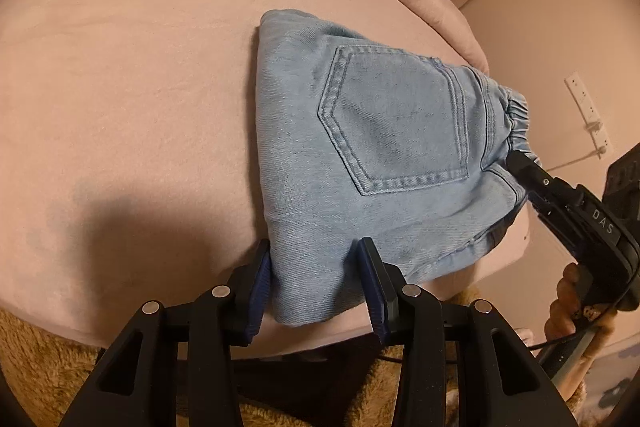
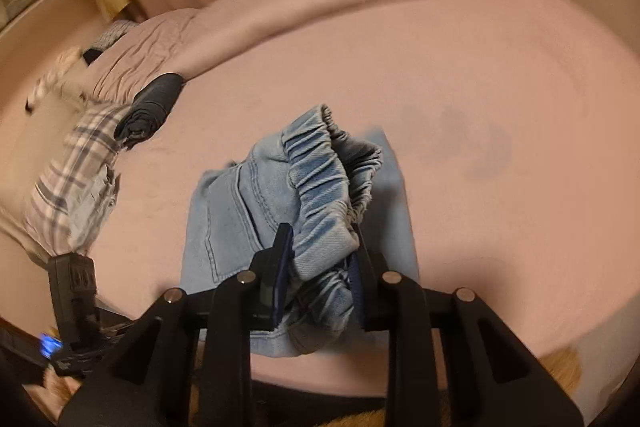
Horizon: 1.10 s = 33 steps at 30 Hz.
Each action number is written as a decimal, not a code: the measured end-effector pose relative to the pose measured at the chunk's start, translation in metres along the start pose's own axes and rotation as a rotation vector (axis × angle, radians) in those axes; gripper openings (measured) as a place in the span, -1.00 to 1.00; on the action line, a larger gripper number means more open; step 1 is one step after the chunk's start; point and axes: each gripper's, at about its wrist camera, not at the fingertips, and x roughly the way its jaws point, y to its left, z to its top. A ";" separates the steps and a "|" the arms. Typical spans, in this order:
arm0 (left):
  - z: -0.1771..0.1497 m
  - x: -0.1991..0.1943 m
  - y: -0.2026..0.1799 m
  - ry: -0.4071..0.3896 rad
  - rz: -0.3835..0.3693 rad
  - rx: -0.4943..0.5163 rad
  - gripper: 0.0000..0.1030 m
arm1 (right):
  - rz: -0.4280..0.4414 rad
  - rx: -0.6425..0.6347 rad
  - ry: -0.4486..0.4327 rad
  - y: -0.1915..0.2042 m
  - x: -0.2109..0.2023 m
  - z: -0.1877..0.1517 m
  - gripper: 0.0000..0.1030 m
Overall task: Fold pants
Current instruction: 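Grasp the elastic waistband edge of the folded pants with the right gripper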
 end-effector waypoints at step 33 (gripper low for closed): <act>0.000 0.013 -0.005 0.022 0.058 0.032 -0.16 | -0.132 0.116 0.133 -0.058 0.044 -0.030 0.11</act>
